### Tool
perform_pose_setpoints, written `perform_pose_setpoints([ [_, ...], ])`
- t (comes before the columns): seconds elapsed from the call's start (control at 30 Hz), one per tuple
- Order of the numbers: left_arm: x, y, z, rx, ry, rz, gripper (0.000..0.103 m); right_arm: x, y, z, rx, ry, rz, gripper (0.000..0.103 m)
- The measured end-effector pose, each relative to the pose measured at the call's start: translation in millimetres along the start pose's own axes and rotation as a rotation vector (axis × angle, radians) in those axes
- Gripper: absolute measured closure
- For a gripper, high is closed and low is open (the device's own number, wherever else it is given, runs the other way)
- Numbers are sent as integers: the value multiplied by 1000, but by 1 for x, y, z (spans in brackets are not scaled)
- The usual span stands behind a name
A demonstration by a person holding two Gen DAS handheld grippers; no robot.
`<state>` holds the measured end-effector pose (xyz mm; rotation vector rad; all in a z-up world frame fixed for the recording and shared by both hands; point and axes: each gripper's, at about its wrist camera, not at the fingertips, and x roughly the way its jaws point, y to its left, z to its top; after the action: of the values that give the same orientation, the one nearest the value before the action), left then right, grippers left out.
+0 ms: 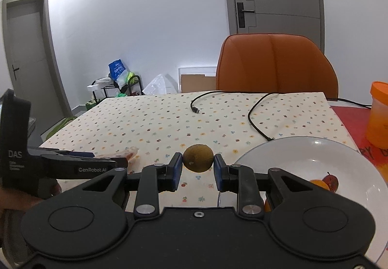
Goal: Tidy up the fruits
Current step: 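Carry the kiwi and netted fruit into the bowl and release them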
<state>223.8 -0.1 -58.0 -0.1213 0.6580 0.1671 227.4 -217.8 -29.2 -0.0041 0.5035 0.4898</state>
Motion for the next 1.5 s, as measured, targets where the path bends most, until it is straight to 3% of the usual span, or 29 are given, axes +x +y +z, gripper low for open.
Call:
perform_pose_setpoints([
  [0.4, -33, -14, 8, 32, -70, -59, 34, -27, -12, -6, 25, -23, -46, 77],
  [0.9, -52, -69, 14, 127, -122, -174, 34, -62, -53, -17, 79, -48, -156, 77],
  [1.5, -48, -114, 12, 172, -107, -232, 34, -77, -94, -31, 139, -51, -240, 77],
])
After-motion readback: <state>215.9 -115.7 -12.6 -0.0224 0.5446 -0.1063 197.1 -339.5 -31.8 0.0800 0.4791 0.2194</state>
